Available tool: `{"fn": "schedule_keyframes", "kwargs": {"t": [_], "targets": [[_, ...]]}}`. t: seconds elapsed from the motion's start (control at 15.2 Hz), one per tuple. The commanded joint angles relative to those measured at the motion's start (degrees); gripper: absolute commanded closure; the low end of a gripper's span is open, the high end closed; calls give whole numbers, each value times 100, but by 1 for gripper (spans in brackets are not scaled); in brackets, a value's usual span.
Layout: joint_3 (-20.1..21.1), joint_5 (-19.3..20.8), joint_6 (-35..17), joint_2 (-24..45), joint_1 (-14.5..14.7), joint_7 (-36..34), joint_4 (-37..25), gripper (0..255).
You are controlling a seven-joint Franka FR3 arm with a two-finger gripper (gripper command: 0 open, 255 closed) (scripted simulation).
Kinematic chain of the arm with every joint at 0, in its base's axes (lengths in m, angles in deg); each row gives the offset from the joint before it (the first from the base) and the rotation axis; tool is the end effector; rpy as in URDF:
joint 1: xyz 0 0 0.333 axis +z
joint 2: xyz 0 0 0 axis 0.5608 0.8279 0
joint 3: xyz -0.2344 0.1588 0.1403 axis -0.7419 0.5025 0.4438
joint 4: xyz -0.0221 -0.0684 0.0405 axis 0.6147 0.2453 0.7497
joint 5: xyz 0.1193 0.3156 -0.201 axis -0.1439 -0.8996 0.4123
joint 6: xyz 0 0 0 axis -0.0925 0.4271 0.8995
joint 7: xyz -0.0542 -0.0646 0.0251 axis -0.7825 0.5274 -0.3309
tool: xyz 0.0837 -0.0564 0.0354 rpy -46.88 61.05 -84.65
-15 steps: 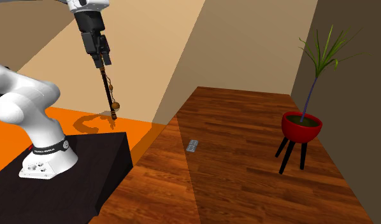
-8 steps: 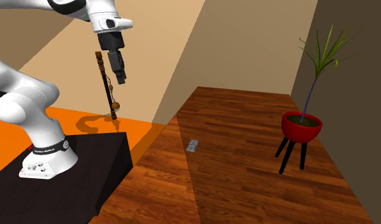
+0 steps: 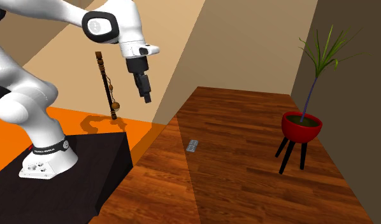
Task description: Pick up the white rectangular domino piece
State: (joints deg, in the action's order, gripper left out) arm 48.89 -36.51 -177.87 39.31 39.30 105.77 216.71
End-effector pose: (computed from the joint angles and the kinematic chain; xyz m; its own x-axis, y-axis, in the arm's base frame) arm 0.4309 -0.0308 0.4908 0.9296 0.3610 0.0744 0.3540 -0.9307 0.0920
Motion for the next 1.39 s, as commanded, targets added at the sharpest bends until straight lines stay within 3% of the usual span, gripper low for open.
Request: {"fn": "schedule_keyframes", "kwargs": {"t": [0.0,0.66,1.32], "targets": [[-33,-43,-314,408,97,201,-77,0],[-56,-404,-1567,2459,430,1302,-725,0],[288,-692,-2292,4507,523,2280,-1886,0]]}}
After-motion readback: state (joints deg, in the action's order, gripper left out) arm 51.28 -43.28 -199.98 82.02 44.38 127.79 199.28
